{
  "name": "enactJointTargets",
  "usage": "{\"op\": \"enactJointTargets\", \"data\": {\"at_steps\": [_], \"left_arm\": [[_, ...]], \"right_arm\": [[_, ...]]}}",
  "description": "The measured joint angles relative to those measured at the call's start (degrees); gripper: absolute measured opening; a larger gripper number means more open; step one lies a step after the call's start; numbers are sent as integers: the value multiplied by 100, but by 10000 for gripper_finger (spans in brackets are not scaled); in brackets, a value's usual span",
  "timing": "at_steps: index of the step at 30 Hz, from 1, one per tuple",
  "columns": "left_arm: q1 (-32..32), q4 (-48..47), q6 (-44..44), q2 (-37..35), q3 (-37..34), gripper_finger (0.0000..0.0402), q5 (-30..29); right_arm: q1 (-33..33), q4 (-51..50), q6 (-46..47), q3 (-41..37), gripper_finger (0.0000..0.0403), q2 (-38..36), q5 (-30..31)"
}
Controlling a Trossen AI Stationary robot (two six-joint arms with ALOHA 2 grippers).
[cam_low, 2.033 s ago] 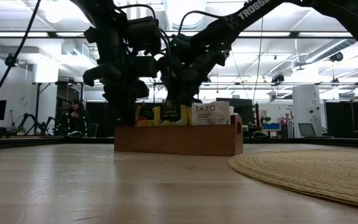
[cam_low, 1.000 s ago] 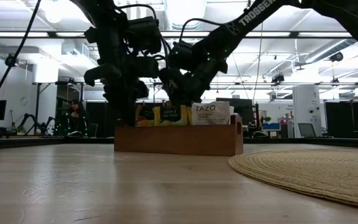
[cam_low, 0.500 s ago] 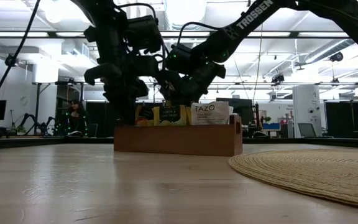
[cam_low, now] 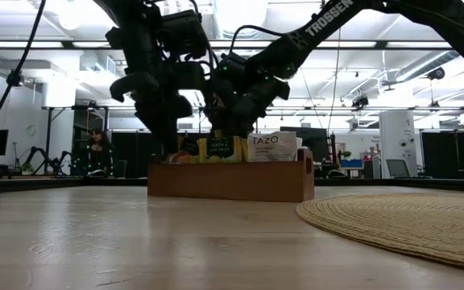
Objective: Pick & Place Tea
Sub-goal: Adjust the orange tea bags in the wooden organizer
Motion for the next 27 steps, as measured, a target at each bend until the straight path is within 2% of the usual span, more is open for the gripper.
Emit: {"op": "enactJointTargets", "data": {"at_steps": [9,15,17,27], "left_arm": [[-37,-91,-93,-216,0,0,-4],[-65,-690,-376,-628,-26,0,-132],[-80,-946,-433,-746,-26,0,-127],[-90,-1009,-637,-1162,-26,0,-204]], "right_arm": [[21,143,60,11,8,-3,-376],[76,217,11,44,8,-76,-706],[83,220,14,42,8,-63,-685],[148,430,130,33,8,-52,-582]]}}
